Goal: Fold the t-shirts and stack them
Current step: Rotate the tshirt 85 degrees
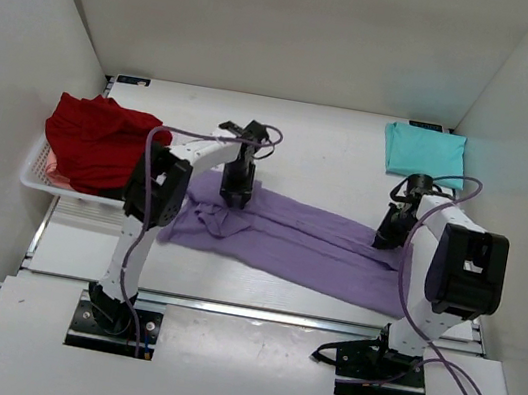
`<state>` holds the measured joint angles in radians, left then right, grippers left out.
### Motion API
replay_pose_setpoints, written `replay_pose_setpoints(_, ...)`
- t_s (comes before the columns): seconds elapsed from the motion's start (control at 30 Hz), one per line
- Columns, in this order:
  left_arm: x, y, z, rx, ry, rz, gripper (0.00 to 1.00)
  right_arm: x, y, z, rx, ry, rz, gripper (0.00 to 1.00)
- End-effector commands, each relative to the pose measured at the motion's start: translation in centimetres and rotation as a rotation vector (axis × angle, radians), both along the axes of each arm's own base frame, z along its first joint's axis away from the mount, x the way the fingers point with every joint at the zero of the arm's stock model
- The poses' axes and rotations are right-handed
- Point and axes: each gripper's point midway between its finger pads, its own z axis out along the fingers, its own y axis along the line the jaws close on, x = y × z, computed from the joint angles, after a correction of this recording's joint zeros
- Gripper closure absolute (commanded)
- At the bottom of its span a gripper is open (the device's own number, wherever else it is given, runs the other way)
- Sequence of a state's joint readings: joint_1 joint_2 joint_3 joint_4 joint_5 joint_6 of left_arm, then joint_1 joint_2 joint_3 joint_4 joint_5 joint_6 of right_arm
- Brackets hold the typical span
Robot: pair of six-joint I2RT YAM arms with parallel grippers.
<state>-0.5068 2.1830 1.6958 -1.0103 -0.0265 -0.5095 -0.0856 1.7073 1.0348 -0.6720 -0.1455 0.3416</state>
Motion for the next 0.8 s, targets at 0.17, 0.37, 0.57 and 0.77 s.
replay_pose_setpoints(0.17,12.5,-4.3,-0.6,-0.181,-0.066,0.051,0.59,-3.1,3.0,-0.2,0.033,0.109,-0.021,1.00)
replay_pose_setpoints(0.37,15.0,-5.4,-2.3,-0.314,-0.126,0.051,0.68,-5.2,8.9,0.9,0.061,0.089,0.036,1.00)
replay_pose_setpoints(0.57,19.0,-7.8,-1.6,-0.509,-0.204,0.094,0.76,-7.9,15.3,0.2,0.130,0.058,0.093,1.00)
replay_pose_setpoints(0.77,23.5,-7.8,-0.6,-0.659,-0.324,0.162,0.76,-9.1,16.4,-0.6,0.113,0.084,0.157,1.00)
